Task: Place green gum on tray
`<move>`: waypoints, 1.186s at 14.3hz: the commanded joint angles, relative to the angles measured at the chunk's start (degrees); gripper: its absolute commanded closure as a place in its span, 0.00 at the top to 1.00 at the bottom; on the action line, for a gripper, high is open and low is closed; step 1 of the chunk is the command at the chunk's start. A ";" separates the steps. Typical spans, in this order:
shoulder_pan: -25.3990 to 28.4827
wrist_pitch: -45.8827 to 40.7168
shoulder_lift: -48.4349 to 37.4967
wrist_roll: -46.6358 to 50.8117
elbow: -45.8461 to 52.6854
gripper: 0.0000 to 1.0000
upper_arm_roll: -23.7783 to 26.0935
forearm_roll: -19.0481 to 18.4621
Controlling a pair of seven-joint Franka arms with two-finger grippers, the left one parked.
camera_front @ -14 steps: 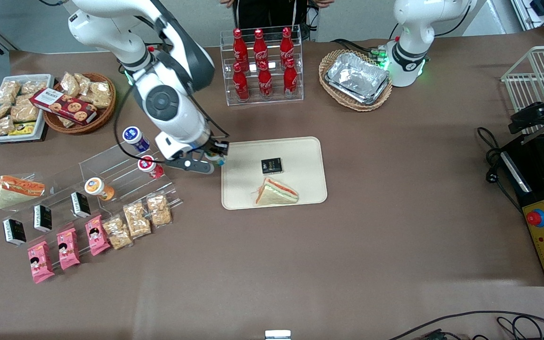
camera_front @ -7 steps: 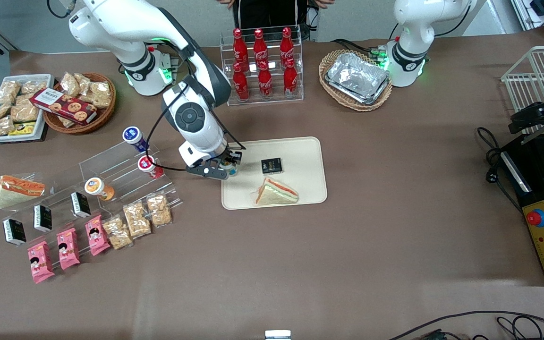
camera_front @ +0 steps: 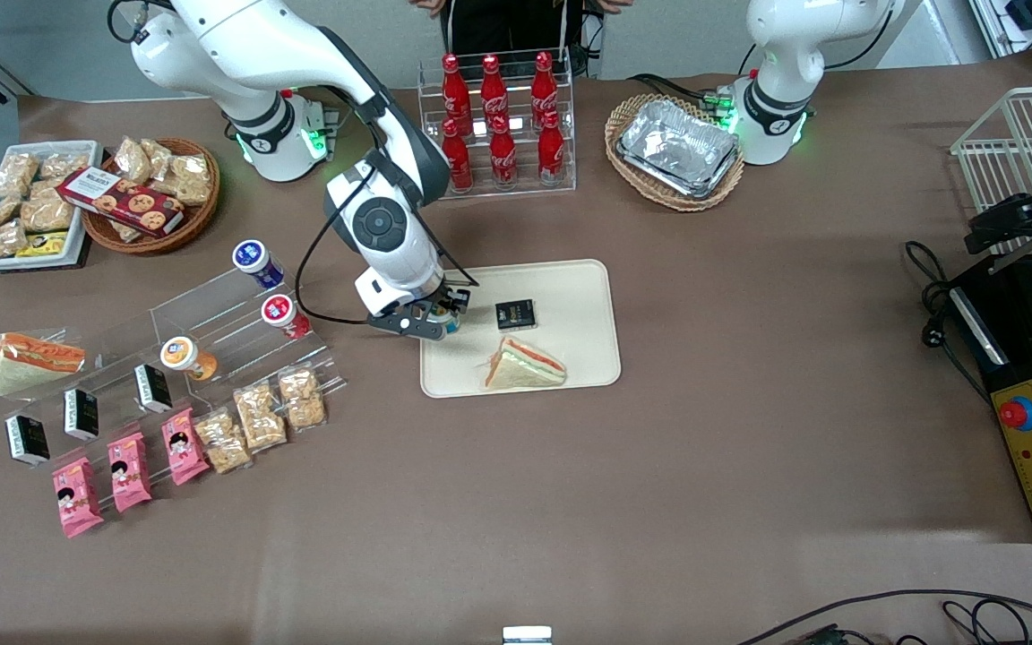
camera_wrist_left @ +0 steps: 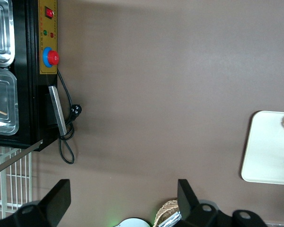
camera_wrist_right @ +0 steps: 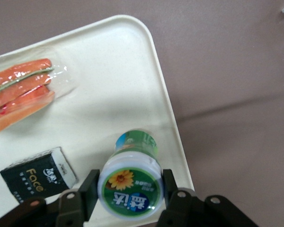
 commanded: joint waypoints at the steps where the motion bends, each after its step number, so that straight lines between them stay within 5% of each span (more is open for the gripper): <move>1: 0.66 1.69 0.76 0.44 0.11 0.39 -0.60 1.31; 8: 1.19 2.83 1.91 0.79 0.29 0.40 -0.60 1.31; 9: 1.27 2.83 2.08 0.88 0.29 0.44 -0.51 1.31; 11: 1.10 2.83 2.17 1.75 0.37 0.85 -0.51 1.40; 12: 1.10 2.83 2.17 2.19 0.46 0.94 -0.51 1.40; 17: -0.83 -3.02 -3.26 0.09 0.55 0.97 -1.91 0.96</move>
